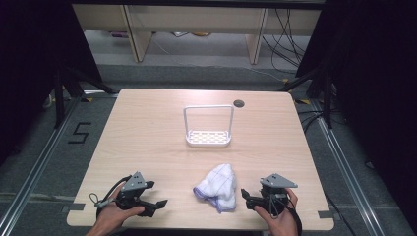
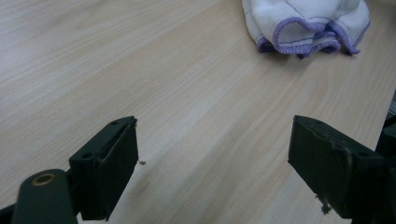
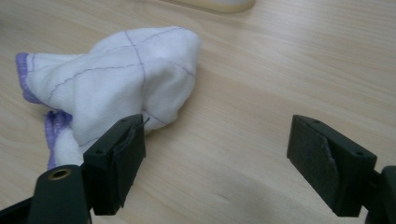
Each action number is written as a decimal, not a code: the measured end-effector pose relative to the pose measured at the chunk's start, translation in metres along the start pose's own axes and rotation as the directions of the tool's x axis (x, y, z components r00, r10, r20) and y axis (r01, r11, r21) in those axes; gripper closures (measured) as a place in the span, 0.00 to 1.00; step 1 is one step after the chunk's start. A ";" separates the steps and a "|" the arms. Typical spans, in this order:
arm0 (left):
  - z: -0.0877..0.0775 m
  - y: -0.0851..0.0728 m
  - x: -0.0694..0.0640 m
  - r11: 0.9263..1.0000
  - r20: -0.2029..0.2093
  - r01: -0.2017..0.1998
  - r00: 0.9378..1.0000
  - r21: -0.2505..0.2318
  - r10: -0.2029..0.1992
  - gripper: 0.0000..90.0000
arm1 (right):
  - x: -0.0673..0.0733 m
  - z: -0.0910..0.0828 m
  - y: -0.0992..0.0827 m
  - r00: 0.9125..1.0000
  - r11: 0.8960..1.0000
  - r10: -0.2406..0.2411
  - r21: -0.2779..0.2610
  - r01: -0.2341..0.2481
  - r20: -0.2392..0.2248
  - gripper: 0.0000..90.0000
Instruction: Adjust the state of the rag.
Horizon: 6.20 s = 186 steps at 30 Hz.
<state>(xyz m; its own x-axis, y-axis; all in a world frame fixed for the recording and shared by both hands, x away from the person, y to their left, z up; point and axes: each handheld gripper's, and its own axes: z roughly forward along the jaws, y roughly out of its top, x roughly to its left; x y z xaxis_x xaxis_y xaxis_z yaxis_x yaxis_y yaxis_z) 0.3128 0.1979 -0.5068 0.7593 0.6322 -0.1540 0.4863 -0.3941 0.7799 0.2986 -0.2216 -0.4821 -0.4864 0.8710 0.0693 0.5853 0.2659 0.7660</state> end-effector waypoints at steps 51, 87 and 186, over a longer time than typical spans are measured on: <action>0.012 0.007 -0.011 0.999 0.069 0.031 0.997 -0.021 -0.030 0.20 | 0.044 -0.002 0.047 0.952 0.963 -0.268 -0.054 0.263 -0.147 0.97; -0.010 0.110 -0.044 0.972 0.184 -0.144 0.967 -0.186 0.179 0.94 | 0.040 -0.042 0.096 0.944 0.950 -0.256 -0.235 0.206 -0.209 0.98; 0.071 0.079 0.061 0.998 -0.026 -0.037 0.999 0.051 0.039 0.58 | -0.029 0.097 0.105 0.987 0.981 -0.131 0.133 0.143 -0.096 0.63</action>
<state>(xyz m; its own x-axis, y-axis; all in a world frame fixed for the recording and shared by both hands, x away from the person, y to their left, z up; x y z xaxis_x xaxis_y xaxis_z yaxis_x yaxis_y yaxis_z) 0.4281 0.1576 -0.4982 0.7663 0.6334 -0.1080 0.4787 -0.4508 0.7534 0.4371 -0.1794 -0.4656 -0.6190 0.7849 0.0294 0.5905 0.4404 0.6763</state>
